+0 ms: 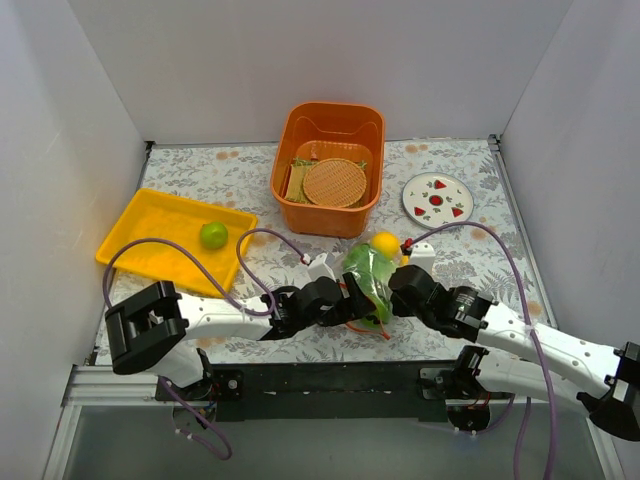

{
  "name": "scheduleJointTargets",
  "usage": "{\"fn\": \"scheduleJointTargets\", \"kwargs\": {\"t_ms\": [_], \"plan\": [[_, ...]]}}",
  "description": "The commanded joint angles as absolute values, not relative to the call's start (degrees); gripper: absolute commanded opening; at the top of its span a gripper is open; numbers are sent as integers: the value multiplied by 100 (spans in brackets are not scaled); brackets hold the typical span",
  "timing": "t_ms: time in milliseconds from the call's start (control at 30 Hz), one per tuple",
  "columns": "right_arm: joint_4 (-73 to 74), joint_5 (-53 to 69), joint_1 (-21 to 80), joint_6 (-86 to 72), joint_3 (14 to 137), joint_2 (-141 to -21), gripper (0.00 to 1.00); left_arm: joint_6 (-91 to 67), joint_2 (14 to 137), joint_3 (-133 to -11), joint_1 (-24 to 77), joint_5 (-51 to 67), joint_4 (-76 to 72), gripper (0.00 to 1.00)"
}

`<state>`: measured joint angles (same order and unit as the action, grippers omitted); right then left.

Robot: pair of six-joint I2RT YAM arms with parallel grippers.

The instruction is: Open the zip-top bag and remove the fake food

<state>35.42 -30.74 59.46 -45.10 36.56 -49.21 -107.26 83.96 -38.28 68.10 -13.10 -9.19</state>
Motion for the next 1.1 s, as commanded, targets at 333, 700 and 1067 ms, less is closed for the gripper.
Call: {"fn": "scheduleJointTargets", "kwargs": {"t_ms": [333, 700, 1067], "plan": [[2417, -2110, 5713, -3973, 3445, -5651, 13, -10380, 8929, -4324, 6847, -1591, -748, 84], [2162, -1661, 5713, -3849, 3243, -5880, 17, -10327, 9308, -4808, 6996, -2048, 334, 84], [2241, -1714, 5186, -3771, 3129, -5590, 29, -10283, 8412, -4325, 7084, -1811, 439, 57]]}}
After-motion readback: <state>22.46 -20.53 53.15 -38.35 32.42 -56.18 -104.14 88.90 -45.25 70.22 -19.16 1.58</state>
